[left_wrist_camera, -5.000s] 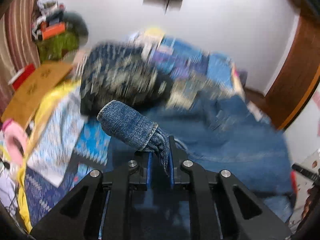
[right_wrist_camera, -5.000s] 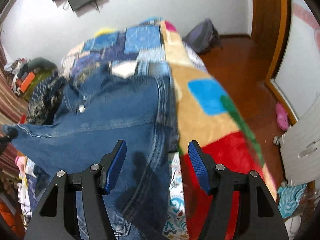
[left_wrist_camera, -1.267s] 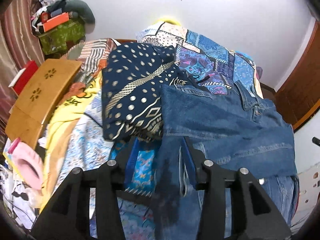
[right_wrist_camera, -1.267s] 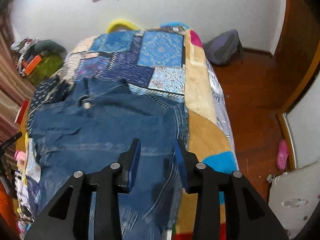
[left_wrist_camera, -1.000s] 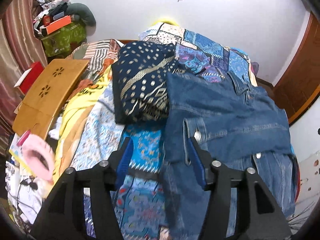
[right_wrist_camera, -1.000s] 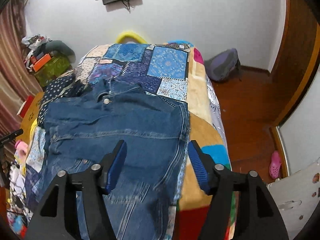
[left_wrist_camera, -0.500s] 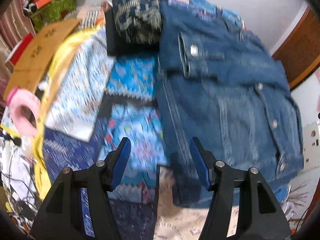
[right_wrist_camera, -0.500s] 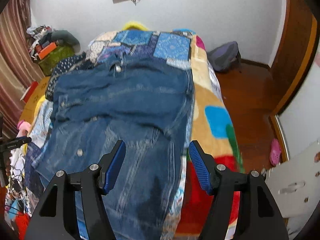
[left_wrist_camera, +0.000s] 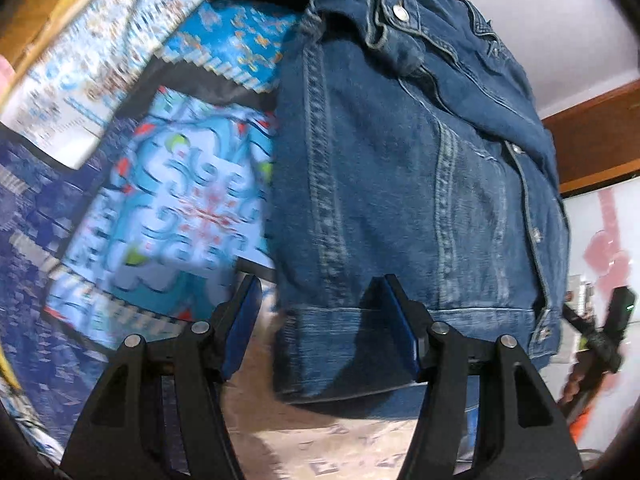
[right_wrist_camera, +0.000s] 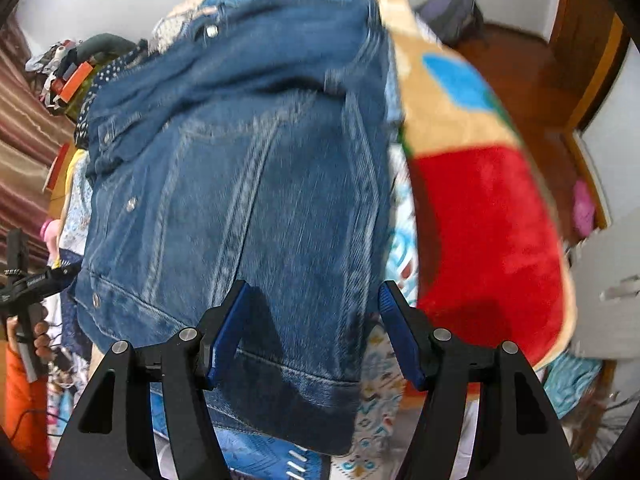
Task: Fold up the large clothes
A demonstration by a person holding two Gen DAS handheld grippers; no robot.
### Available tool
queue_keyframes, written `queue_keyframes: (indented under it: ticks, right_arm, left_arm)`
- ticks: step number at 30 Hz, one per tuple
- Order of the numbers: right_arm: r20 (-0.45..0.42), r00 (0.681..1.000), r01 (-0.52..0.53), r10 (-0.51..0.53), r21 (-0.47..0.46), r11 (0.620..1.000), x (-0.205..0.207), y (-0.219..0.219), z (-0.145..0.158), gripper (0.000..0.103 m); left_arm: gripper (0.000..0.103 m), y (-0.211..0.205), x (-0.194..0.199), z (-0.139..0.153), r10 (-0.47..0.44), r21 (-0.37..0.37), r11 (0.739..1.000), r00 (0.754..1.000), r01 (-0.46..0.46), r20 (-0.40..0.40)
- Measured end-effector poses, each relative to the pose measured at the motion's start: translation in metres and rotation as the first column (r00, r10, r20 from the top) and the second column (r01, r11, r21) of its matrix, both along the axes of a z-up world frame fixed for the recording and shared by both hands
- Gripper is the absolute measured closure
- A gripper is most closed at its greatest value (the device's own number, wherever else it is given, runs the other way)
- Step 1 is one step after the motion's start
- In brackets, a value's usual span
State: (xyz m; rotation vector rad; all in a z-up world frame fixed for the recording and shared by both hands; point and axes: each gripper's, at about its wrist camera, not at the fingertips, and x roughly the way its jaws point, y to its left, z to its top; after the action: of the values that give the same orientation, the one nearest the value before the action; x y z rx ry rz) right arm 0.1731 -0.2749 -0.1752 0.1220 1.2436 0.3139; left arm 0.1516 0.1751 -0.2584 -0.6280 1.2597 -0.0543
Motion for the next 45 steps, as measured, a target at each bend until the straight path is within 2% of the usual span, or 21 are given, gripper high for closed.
queue_keyframes:
  ticks: [2, 5, 9, 11, 13, 14, 15, 16, 17, 20, 22, 27, 32, 36, 38, 39, 41, 43, 45]
  right_arm:
    - [0.024, 1.0, 0.01, -0.01, 0.006, 1.0, -0.003, 0.001, 0.0, 0.041]
    - [0.043, 0.999, 0.014, -0.016, 0.032, 0.999, -0.004, 0.002, 0.001, 0.038]
    - [0.061, 0.997, 0.038, -0.041, 0.055, 0.998, 0.0, 0.002, -0.001, 0.038]
    - [0.075, 0.996, 0.045, -0.049, 0.056, 0.997, 0.001, 0.002, 0.0, 0.042]
    - [0.094, 0.994, 0.045, -0.054, 0.093, 0.995, 0.001, 0.0, 0.002, 0.049]
    - [0.096, 0.994, 0.046, -0.056, 0.109, 0.993, 0.001, 0.0, 0.004, 0.058]
    - [0.098, 0.994, 0.046, -0.057, 0.116, 0.992, 0.001, 0.002, 0.004, 0.069]
    - [0.103, 0.993, 0.045, -0.057, 0.118, 0.992, 0.002, 0.002, 0.006, 0.075]
    - [0.105, 0.993, 0.042, -0.054, 0.114, 0.993, 0.003, 0.003, 0.007, 0.083]
    - [0.113, 0.992, 0.044, -0.06, 0.14, 0.989, 0.007, 0.005, 0.014, 0.094]
    - [0.122, 0.991, 0.038, -0.06, 0.179, 0.983, 0.01, 0.005, 0.022, 0.095]
    - [0.191, 0.982, -0.033, -0.007, 0.205, 0.978, 0.028, 0.017, 0.055, 0.096]
    - [0.262, 0.965, -0.082, 0.011, 0.261, 0.962, 0.061, 0.025, 0.091, 0.096]
    - [0.332, 0.943, -0.084, -0.005, 0.254, 0.964, 0.091, 0.028, 0.112, 0.096]
    - [0.346, 0.938, -0.069, -0.03, 0.272, 0.96, 0.116, 0.028, 0.119, 0.096]
    - [0.357, 0.933, -0.055, -0.05, 0.278, 0.959, 0.129, 0.027, 0.121, 0.096]
    - [0.377, 0.922, -0.021, -0.088, 0.274, 0.962, 0.147, 0.024, 0.121, 0.096]
    - [0.377, 0.917, 0.029, -0.129, 0.26, 0.965, 0.168, 0.02, 0.113, 0.096]
    - [0.333, 0.93, 0.073, -0.158, 0.255, 0.964, 0.191, 0.014, 0.095, 0.096]
  left_arm:
    - [0.041, -0.004, 0.0, -0.003, 0.012, -0.02, 1.0, 1.0, -0.012, 0.005]
    - [0.031, -0.006, 0.0, -0.006, 0.043, -0.056, 0.998, 0.999, -0.042, 0.018]
    - [0.031, -0.008, -0.002, -0.006, 0.061, -0.062, 0.996, 0.998, -0.059, 0.028]
    - [0.037, -0.009, -0.004, -0.001, 0.056, -0.053, 0.997, 0.998, -0.054, 0.039]
    - [0.05, -0.007, -0.01, 0.005, 0.047, -0.041, 0.998, 0.998, -0.045, 0.052]
    - [0.054, -0.007, -0.01, 0.008, 0.044, -0.034, 0.999, 0.997, -0.042, 0.057]
    - [0.062, -0.008, -0.011, 0.014, 0.04, -0.02, 0.999, 0.997, -0.038, 0.066]
    - [0.07, -0.008, -0.011, 0.017, 0.036, -0.011, 0.999, 0.997, -0.035, 0.073]
    - [0.074, -0.008, -0.011, 0.023, 0.032, -0.003, 0.999, 0.996, -0.032, 0.086]
    - [0.082, -0.009, -0.01, 0.043, 0.024, -0.008, 1.0, 0.99, -0.023, 0.137]
    - [0.085, -0.005, -0.006, 0.059, 0.032, -0.009, 0.999, 0.985, -0.031, 0.172]
    - [0.088, 0.002, 0.014, 0.102, 0.073, -0.082, 0.995, 0.961, -0.053, 0.268]
    - [0.089, -0.004, 0.048, 0.144, 0.053, -0.058, 0.998, 0.93, -0.034, 0.364]
    - [0.089, 0.003, 0.083, 0.172, 0.075, -0.042, 0.997, 0.897, -0.063, 0.437]
    - [0.089, 0.014, 0.105, 0.185, 0.101, -0.02, 0.994, 0.872, -0.104, 0.478]
    - [0.089, 0.021, 0.117, 0.188, 0.116, -0.003, 0.991, 0.862, -0.132, 0.493]
    - [0.089, 0.03, 0.138, 0.186, 0.139, 0.009, 0.986, 0.857, -0.165, 0.496]
    - [0.089, 0.038, 0.159, 0.172, 0.154, 0.011, 0.984, 0.868, -0.18, 0.472]
    - [0.089, 0.041, 0.185, 0.149, 0.154, 0.023, 0.983, 0.89, -0.181, 0.429]
